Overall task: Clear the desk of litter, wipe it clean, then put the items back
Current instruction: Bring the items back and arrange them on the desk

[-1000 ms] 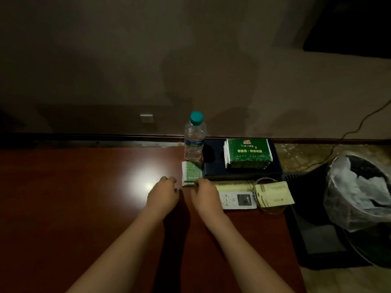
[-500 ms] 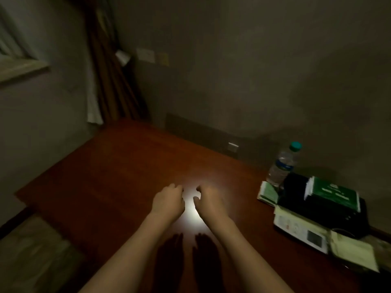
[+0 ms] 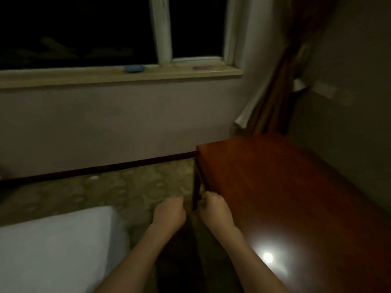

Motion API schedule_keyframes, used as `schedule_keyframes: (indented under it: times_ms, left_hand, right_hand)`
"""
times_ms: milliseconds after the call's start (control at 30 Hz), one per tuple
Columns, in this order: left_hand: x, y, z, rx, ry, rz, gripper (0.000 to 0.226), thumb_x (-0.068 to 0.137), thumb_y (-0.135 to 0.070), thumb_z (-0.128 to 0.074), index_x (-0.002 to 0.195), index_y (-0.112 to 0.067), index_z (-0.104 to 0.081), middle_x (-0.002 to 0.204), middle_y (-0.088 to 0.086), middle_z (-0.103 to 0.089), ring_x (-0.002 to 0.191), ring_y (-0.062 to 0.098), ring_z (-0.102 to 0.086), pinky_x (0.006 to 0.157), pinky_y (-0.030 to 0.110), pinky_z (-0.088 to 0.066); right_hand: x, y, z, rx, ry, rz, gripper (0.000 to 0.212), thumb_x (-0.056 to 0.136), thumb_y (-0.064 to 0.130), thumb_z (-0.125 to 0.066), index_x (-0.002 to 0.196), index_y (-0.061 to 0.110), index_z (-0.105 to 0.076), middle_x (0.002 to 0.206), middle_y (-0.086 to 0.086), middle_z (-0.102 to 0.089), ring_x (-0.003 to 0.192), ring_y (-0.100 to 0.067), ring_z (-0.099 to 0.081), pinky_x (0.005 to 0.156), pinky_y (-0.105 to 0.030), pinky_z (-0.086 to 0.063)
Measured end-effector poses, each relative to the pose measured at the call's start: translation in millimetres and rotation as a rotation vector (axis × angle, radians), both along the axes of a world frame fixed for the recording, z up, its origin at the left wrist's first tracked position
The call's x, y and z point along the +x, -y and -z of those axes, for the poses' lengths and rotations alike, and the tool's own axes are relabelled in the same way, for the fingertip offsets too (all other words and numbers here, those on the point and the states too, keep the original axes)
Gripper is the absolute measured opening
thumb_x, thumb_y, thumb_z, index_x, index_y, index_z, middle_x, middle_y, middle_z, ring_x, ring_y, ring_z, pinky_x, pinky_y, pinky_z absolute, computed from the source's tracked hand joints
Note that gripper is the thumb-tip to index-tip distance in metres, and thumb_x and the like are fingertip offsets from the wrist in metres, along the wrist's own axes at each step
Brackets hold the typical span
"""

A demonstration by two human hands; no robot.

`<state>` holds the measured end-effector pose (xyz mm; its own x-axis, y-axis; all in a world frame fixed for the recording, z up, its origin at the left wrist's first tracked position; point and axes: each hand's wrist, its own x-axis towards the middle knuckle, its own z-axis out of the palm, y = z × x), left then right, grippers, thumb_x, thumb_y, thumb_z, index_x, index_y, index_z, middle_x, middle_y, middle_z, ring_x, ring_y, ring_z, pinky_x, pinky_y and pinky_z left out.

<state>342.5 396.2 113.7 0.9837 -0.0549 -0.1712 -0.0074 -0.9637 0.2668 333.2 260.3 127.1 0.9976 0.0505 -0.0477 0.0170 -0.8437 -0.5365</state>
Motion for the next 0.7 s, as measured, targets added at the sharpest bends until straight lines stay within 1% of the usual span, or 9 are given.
schedule_keyframes:
  times_ms: [67, 167, 267, 333, 367, 433, 467, 600, 700]
  left_hand:
    - [-12.9, -51.8, 2.7, -0.034, 0.012, -0.147, 0.028, 0.092, -0.021, -0.045, 0.116, -0.015, -0.059, 0.119, 0.008, -0.061, 0.109, 0.024, -0.058, 0.089, 0.031, -0.045]
    - [-40.0, -118.8, 11.7, -0.091, -0.005, -0.351, 0.023, 0.095, -0.017, -0.043, 0.111, -0.013, -0.059, 0.116, 0.006, -0.060, 0.105, 0.019, -0.058, 0.082, 0.024, -0.042]
    - [-69.6, -170.4, 19.2, -0.089, -0.027, -0.513, 0.027, 0.095, -0.017, -0.044, 0.118, -0.014, -0.058, 0.119, 0.005, -0.058, 0.108, 0.020, -0.057, 0.084, 0.026, -0.044]
    - [-88.3, -198.7, 23.8, -0.073, -0.041, -0.628, 0.030, 0.094, -0.018, -0.044, 0.123, -0.015, -0.054, 0.122, 0.005, -0.055, 0.111, 0.020, -0.055, 0.086, 0.027, -0.043]
    - [-98.1, -212.5, 25.8, -0.069, -0.054, -0.694, 0.031, 0.094, -0.018, -0.043, 0.123, -0.015, -0.053, 0.123, 0.004, -0.055, 0.112, 0.021, -0.055, 0.087, 0.027, -0.043]
    - [-115.3, -240.2, 28.9, -0.055, -0.063, -0.840, 0.030, 0.095, -0.016, -0.043, 0.123, -0.015, -0.053, 0.122, 0.004, -0.055, 0.111, 0.020, -0.055, 0.086, 0.026, -0.043]
    - [-124.8, -251.5, 29.0, -0.051, -0.062, -0.925, 0.030, 0.094, -0.016, -0.042, 0.123, -0.015, -0.053, 0.122, 0.003, -0.055, 0.110, 0.020, -0.055, 0.085, 0.026, -0.044]
    - [-165.6, -286.9, 31.1, -0.061, -0.075, -1.237, 0.032, 0.093, -0.014, -0.042, 0.124, -0.016, -0.052, 0.123, 0.003, -0.054, 0.112, 0.021, -0.054, 0.088, 0.031, -0.044]
    - [-203.5, -285.7, 38.2, -0.117, -0.110, -1.433, 0.032, 0.093, -0.016, -0.043, 0.124, -0.016, -0.052, 0.125, 0.004, -0.053, 0.115, 0.022, -0.054, 0.092, 0.031, -0.046]
  right_hand:
    - [2.2, -54.4, -4.6, -0.009, -0.009, -0.084, 0.016, 0.091, 0.014, -0.059, 0.106, 0.016, -0.062, 0.109, 0.001, -0.062, 0.099, -0.015, -0.058, 0.086, -0.029, -0.051]
    - [4.2, -127.6, -7.7, -0.013, -0.018, -0.259, 0.011, 0.092, 0.022, -0.058, 0.101, 0.018, -0.062, 0.102, 0.002, -0.062, 0.091, -0.012, -0.059, 0.082, -0.027, -0.052]
    - [8.8, -190.5, -3.7, -0.016, -0.068, -0.438, 0.010, 0.095, 0.021, -0.055, 0.096, 0.017, -0.063, 0.097, 0.001, -0.064, 0.084, -0.011, -0.058, 0.078, -0.025, -0.051]
    - [12.2, -229.1, 3.8, -0.011, -0.079, -0.576, 0.014, 0.095, 0.022, -0.055, 0.101, 0.014, -0.065, 0.103, -0.003, -0.066, 0.089, -0.013, -0.061, 0.084, -0.030, -0.053]
    - [12.0, -248.2, 8.6, -0.009, -0.086, -0.646, 0.020, 0.095, 0.023, -0.055, 0.109, 0.014, -0.064, 0.110, -0.003, -0.066, 0.096, -0.015, -0.061, 0.089, -0.032, -0.052]
    - [9.7, -285.5, 16.6, -0.012, -0.112, -0.773, 0.031, 0.095, 0.024, -0.055, 0.124, 0.014, -0.058, 0.124, -0.001, -0.060, 0.111, -0.017, -0.057, 0.099, -0.032, -0.046]
    - [6.1, -301.6, 19.2, -0.019, -0.119, -0.846, 0.034, 0.096, 0.025, -0.054, 0.128, 0.014, -0.055, 0.128, -0.002, -0.057, 0.116, -0.017, -0.054, 0.102, -0.030, -0.044]
    - [-11.1, -366.3, 35.7, -0.058, -0.090, -1.110, 0.037, 0.097, 0.030, -0.051, 0.133, 0.017, -0.051, 0.133, 0.001, -0.054, 0.122, -0.013, -0.050, 0.101, -0.021, -0.037]
    - [-37.3, -397.1, 44.2, -0.082, -0.129, -1.281, 0.037, 0.097, 0.028, -0.052, 0.131, 0.015, -0.052, 0.132, -0.001, -0.055, 0.121, -0.015, -0.050, 0.099, -0.023, -0.039]
